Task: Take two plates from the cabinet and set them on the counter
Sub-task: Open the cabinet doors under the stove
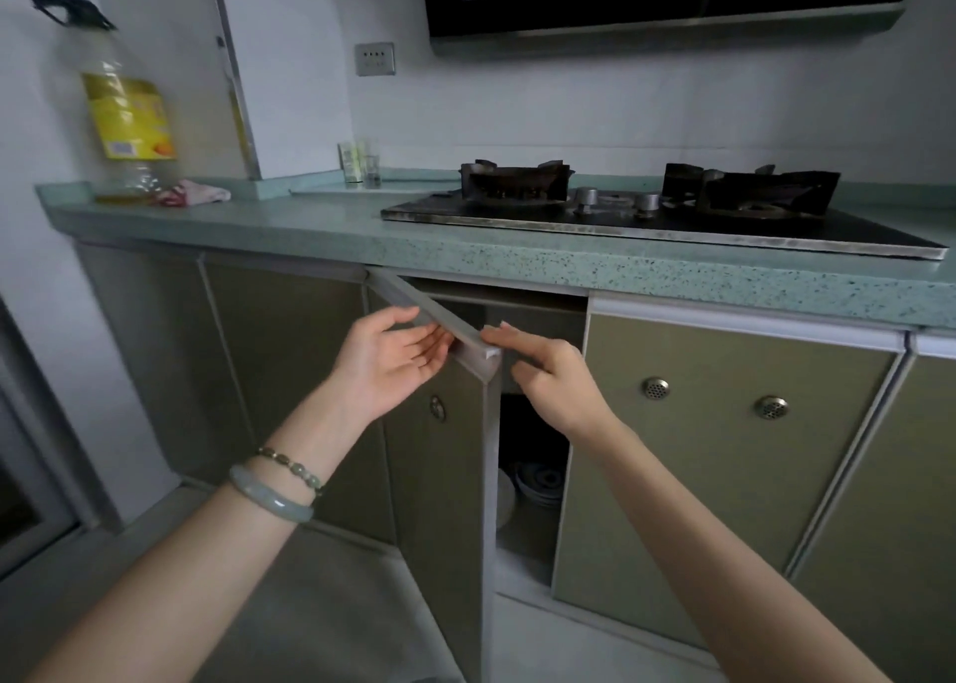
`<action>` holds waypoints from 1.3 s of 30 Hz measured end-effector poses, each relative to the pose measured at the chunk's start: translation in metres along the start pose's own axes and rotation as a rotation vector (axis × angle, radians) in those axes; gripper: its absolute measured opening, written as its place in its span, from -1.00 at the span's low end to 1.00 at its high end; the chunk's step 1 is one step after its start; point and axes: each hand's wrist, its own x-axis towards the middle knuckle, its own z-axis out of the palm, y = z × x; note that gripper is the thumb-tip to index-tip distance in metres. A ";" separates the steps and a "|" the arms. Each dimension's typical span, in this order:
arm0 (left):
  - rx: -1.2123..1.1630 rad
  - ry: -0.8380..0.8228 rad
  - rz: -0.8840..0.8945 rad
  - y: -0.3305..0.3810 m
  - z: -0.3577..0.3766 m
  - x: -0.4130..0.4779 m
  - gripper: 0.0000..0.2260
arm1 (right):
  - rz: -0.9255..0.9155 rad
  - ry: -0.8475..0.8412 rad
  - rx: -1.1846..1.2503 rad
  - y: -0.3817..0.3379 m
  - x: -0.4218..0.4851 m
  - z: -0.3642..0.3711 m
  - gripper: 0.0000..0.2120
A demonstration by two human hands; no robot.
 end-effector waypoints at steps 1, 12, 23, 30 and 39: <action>0.023 0.016 0.002 0.001 -0.001 -0.003 -0.52 | -0.021 -0.022 0.011 -0.002 -0.001 0.002 -0.44; 0.134 0.135 0.074 0.010 -0.014 -0.016 -0.86 | -0.192 -0.108 -0.010 -0.014 0.000 0.025 -0.39; 0.653 0.204 0.533 0.020 -0.066 -0.086 -0.75 | -0.494 -0.230 -0.166 -0.046 0.017 0.074 -0.38; 1.666 0.513 0.855 0.034 -0.095 -0.138 -0.66 | -0.764 -0.314 -0.471 -0.065 0.034 0.141 -0.30; 2.193 0.828 0.880 0.074 -0.133 -0.142 -0.66 | -0.808 -0.321 -0.635 -0.095 0.061 0.203 -0.16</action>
